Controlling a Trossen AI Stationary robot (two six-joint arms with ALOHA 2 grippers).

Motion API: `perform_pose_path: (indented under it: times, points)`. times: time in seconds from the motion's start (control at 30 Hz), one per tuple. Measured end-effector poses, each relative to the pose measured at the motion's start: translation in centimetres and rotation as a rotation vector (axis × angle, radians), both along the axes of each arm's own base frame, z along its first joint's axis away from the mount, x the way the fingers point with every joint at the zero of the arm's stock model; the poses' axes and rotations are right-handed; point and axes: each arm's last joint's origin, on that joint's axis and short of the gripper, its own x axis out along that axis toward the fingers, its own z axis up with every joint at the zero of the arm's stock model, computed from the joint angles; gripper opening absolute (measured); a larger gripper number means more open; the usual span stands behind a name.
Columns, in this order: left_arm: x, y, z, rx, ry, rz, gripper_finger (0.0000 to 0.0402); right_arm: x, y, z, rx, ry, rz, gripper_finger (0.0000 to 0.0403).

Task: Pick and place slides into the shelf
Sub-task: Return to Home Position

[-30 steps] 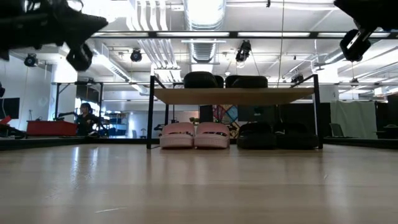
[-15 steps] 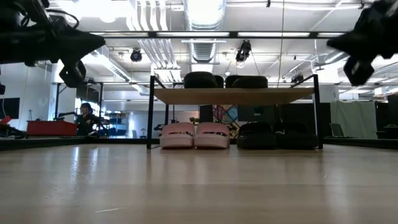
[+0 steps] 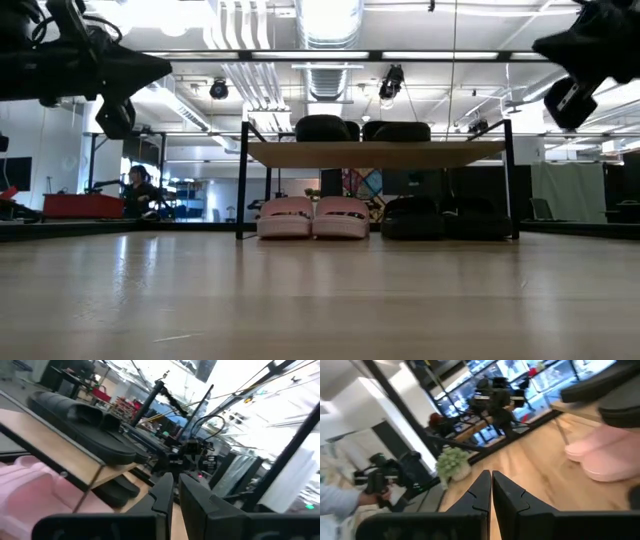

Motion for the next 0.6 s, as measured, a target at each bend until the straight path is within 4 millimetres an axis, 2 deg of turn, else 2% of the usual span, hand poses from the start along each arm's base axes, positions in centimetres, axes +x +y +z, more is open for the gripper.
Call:
perform_pose_path:
  times: [0.17, 0.4, 0.5, 0.6]
  points:
    - [0.1, 0.2, -0.3, 0.007, 0.030, 0.035, 0.0015, 0.3, -0.8, -0.2, -0.017, 0.006, 0.030, 0.0009]
    - [0.1, 0.1, -0.3, 0.020, 0.040, 0.007, 0.0015, 0.5, -1.9, -0.3, -0.114, -0.008, -0.035, 0.0009]
    - [0.1, 0.0, -0.5, 0.087, 0.070, -0.034, 0.0015, 0.7, -1.8, -1.2, -0.134, 0.018, -0.029, 0.0009]
    - [0.2, 0.1, -1.1, 0.078, 0.129, -0.008, 0.0015, 1.1, -1.8, -2.5, -0.140, 0.028, -0.013, 0.0009]
